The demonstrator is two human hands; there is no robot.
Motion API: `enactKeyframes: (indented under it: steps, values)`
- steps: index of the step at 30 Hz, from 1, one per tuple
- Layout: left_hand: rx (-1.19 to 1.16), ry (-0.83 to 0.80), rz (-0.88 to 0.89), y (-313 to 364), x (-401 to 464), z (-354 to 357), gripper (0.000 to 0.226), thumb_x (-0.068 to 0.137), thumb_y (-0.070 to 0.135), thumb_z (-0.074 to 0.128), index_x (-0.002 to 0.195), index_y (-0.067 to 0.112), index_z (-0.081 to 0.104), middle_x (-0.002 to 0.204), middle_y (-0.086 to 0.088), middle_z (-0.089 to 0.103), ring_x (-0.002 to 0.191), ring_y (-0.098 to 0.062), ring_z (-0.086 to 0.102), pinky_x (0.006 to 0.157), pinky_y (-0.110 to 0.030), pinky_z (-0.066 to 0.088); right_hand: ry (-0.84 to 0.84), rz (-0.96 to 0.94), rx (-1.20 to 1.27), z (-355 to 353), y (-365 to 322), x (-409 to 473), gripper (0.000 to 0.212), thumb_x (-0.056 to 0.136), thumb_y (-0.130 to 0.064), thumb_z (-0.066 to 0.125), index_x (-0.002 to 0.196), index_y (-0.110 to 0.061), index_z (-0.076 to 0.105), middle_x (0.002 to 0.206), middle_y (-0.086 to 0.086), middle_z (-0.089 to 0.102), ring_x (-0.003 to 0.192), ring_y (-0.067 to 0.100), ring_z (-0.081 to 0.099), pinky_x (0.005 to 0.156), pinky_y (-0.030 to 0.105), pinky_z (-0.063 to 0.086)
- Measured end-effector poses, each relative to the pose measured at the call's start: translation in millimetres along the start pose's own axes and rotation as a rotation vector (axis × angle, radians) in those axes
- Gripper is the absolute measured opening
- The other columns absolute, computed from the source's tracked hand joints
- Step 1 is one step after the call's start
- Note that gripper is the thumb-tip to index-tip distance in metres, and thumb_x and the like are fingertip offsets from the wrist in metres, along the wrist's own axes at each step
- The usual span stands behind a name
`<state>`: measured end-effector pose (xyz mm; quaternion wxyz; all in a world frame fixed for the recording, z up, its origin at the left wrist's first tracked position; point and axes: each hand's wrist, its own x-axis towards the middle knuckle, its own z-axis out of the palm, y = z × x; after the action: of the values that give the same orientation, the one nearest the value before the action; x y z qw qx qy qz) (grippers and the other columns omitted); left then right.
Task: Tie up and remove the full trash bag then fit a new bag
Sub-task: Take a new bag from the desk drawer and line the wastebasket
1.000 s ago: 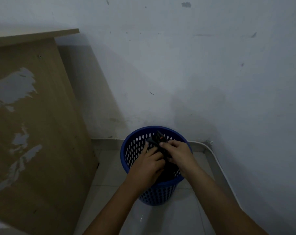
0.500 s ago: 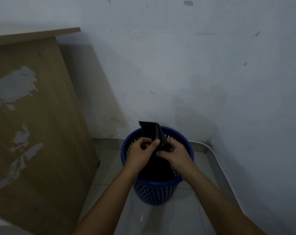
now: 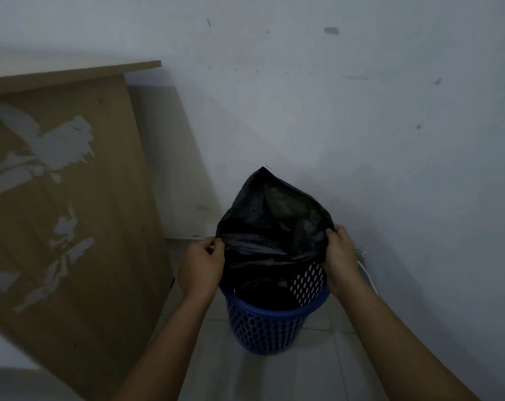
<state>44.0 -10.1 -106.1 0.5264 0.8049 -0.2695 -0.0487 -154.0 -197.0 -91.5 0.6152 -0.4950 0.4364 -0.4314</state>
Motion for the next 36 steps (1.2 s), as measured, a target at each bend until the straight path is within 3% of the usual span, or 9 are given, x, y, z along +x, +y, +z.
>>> enactKeyframes:
  steps: [4,10,14,18,24,27,29,33,36]
  values:
    - [0.059,-0.019,0.021,-10.2,25.3,-6.3,0.043,0.103,0.025,0.052,0.065,0.006,0.051,0.060,-0.017,0.057,0.053,-0.031,0.054,0.056,-0.030,0.034,-0.063,-0.004,-0.174,-0.6,-8.3,15.9,0.021,0.103,-0.038,0.062,0.117,-0.023,0.063,0.116,0.005,0.070,0.102,0.024,0.069,0.086,0.040,0.060]
    - [-0.522,-0.233,-0.376,20.0,52.8,8.5,0.031,0.113,0.036,0.040,0.110,0.014,0.061,0.105,-0.005,0.066,0.093,-0.023,0.066,0.063,-0.033,0.060,-0.144,-0.303,-0.745,3.6,-14.1,43.6,0.029,0.101,-0.015,0.063,0.130,-0.014,0.061,0.129,0.015,0.062,0.106,0.024,0.063,0.086,0.037,0.056]
    - [-0.382,-0.237,-0.217,22.4,66.8,16.9,0.050,0.108,0.060,0.034,0.127,0.027,0.065,0.111,0.005,0.064,0.086,-0.006,0.060,0.067,-0.022,0.047,-0.217,-0.302,-1.152,8.0,-22.8,69.0,0.022,0.099,-0.031,0.068,0.109,-0.011,0.067,0.108,0.013,0.072,0.089,0.023,0.064,0.068,0.031,0.051]
    - [-0.296,-0.487,-0.254,11.6,76.8,27.1,0.063,0.080,0.091,0.036,0.104,0.040,0.064,0.095,0.014,0.065,0.086,-0.009,0.064,0.071,-0.030,0.051,-0.236,-0.296,-1.203,14.9,-30.8,74.2,0.030,0.091,-0.050,0.069,0.102,-0.023,0.067,0.094,0.001,0.071,0.076,0.011,0.063,0.057,0.027,0.048]
    - [0.398,-0.291,0.393,-23.9,80.0,51.0,0.030,0.097,0.047,0.059,0.106,0.020,0.069,0.101,0.001,0.062,0.105,-0.030,0.054,0.088,-0.033,0.047,-0.402,-0.058,-1.482,-3.4,-41.5,69.6,0.047,0.092,-0.052,0.071,0.103,-0.007,0.076,0.095,0.010,0.076,0.080,0.026,0.072,0.061,0.029,0.054]
    - [0.111,-0.335,0.276,-17.2,70.8,57.4,0.023,0.106,0.027,0.057,0.121,0.013,0.068,0.109,0.001,0.069,0.107,-0.026,0.065,0.068,-0.006,0.042,-0.473,-0.192,-1.398,-12.5,-40.8,68.4,0.038,0.100,-0.027,0.068,0.133,-0.012,0.057,0.118,0.014,0.070,0.090,0.027,0.064,0.070,0.034,0.048]
    - [0.148,-0.275,0.249,-10.4,61.2,61.1,0.027,0.108,0.031,0.055,0.119,0.009,0.064,0.108,-0.008,0.072,0.100,-0.029,0.067,0.065,-0.022,0.043,-0.493,-0.277,-1.132,-14.4,-32.4,59.7,0.039,0.105,-0.026,0.060,0.140,-0.022,0.042,0.108,0.010,0.070,0.084,0.024,0.066,0.064,0.033,0.049]
    - [0.416,-0.095,0.170,-0.4,47.4,61.4,0.039,0.104,0.048,0.054,0.101,0.011,0.042,0.076,-0.005,0.056,0.067,-0.030,0.057,0.050,-0.034,0.030,-0.343,-0.299,-1.194,-13.8,-3.6,47.6,0.064,0.104,-0.064,0.042,0.152,-0.023,0.036,0.121,0.009,0.070,0.095,0.029,0.067,0.077,0.037,0.056]
    - [0.216,-0.209,0.000,9.4,53.3,58.4,0.044,0.095,0.049,0.064,0.108,0.017,0.037,0.086,0.001,0.057,0.069,-0.014,0.056,0.052,-0.029,0.035,-0.241,-0.201,-1.479,-17.0,11.9,48.0,0.090,0.095,-0.084,0.040,0.154,-0.016,0.043,0.142,0.012,0.062,0.116,0.032,0.066,0.087,0.039,0.056]
